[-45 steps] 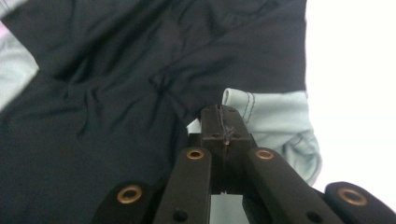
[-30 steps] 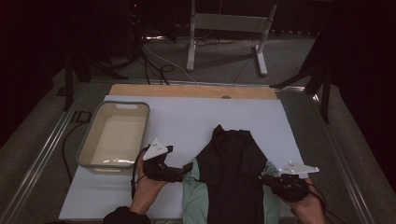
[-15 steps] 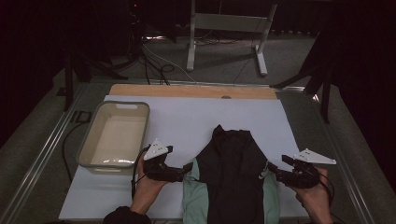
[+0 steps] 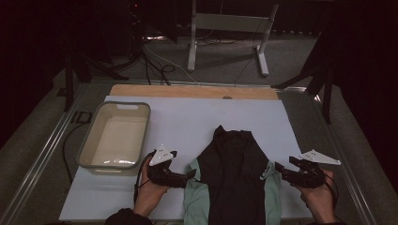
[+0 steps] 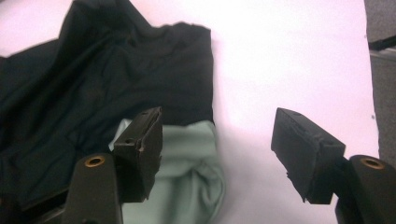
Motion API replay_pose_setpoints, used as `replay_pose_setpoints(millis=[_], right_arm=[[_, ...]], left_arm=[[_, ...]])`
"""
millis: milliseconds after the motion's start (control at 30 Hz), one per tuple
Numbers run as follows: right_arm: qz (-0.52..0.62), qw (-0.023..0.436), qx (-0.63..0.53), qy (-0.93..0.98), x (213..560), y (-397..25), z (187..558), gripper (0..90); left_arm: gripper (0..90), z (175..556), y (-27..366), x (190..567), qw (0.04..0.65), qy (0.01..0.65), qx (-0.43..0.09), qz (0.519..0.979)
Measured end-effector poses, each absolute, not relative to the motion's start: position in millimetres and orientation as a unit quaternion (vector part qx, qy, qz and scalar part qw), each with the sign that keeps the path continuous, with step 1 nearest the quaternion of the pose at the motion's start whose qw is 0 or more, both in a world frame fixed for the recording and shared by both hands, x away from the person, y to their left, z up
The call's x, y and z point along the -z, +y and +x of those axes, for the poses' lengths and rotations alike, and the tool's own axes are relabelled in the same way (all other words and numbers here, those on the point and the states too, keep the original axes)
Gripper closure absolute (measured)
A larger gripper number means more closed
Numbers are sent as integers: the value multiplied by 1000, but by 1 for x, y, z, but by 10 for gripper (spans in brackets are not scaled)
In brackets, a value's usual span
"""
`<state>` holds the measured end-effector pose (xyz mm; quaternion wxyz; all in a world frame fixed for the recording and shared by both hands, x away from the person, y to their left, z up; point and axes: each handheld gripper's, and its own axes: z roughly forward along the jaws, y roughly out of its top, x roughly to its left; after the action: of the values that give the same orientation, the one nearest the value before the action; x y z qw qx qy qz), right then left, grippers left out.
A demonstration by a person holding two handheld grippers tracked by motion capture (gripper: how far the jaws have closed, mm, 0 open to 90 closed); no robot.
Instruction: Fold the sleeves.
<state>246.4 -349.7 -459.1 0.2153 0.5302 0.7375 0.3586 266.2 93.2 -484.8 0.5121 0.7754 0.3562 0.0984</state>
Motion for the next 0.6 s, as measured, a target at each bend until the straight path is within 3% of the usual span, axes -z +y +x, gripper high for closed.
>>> replay_pose_setpoints(millis=[433,600], right_arm=[[527,207,-343,749,470,-352,236,330],[526,205,-344,751,472,-352,233,321]], left_arm=[[3,260,97,499,491,352,-90,792],[3,255,93,503,485,323,-86,808]])
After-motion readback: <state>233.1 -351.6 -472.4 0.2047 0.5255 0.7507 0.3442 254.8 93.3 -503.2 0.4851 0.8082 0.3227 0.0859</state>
